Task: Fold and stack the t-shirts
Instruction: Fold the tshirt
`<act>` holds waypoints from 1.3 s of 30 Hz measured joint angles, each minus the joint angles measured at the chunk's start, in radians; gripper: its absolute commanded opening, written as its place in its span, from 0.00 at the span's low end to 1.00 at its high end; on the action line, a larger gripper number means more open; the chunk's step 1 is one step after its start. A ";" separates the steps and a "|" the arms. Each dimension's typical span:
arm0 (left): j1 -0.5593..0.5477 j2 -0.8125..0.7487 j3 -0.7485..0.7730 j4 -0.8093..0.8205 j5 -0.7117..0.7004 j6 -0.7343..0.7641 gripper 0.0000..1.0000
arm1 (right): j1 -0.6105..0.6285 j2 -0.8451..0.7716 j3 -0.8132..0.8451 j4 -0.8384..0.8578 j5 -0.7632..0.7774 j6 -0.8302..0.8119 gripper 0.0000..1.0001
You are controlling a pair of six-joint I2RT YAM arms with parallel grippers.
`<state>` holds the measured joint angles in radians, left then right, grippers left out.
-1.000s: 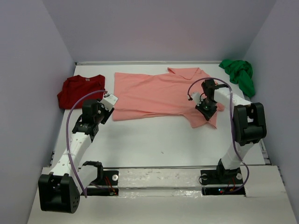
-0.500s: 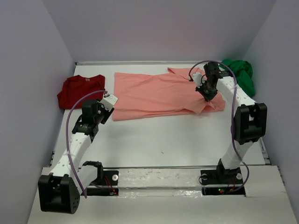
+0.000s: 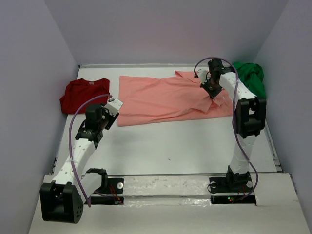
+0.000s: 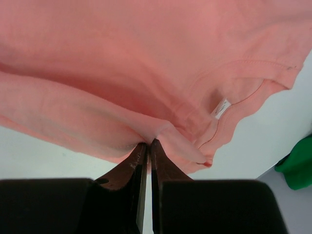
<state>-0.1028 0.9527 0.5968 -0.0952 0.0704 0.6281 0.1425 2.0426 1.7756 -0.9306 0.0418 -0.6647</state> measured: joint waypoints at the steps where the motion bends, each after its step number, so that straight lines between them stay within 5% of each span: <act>1: 0.000 0.000 0.000 0.000 -0.001 0.001 0.56 | 0.000 0.009 0.014 0.001 0.003 0.002 0.00; 16: 0.000 0.006 0.000 0.000 -0.019 0.015 0.56 | 0.000 0.122 0.135 0.018 0.034 0.006 0.00; 17: 0.000 0.008 0.000 0.000 -0.019 0.015 0.56 | 0.000 0.135 0.142 0.018 0.034 0.006 0.05; 20: 0.000 0.021 0.000 0.000 -0.019 0.018 0.56 | 0.003 0.163 0.158 0.020 0.034 0.010 0.53; 24: 0.000 0.040 0.000 0.000 -0.019 0.018 0.56 | 0.003 0.193 0.167 0.029 0.042 0.000 0.87; 26: 0.000 0.045 0.000 -0.001 -0.019 0.018 0.56 | 0.003 0.200 0.167 0.036 0.050 0.000 0.91; 36: 0.000 0.045 0.000 -0.006 -0.019 0.018 0.56 | 0.010 0.198 0.272 0.113 0.113 0.011 0.89; 38: 0.000 0.045 0.000 -0.007 -0.019 0.017 0.56 | 0.010 0.184 0.268 0.146 0.134 0.016 0.77; 39: 0.000 0.044 0.000 -0.007 -0.019 0.018 0.56 | 0.011 0.174 0.259 0.157 0.142 0.022 0.54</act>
<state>-0.1028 0.9970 0.5968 -0.1024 0.0517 0.6456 0.1532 2.2169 2.0342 -0.7738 0.1837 -0.6426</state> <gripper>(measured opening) 0.554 0.843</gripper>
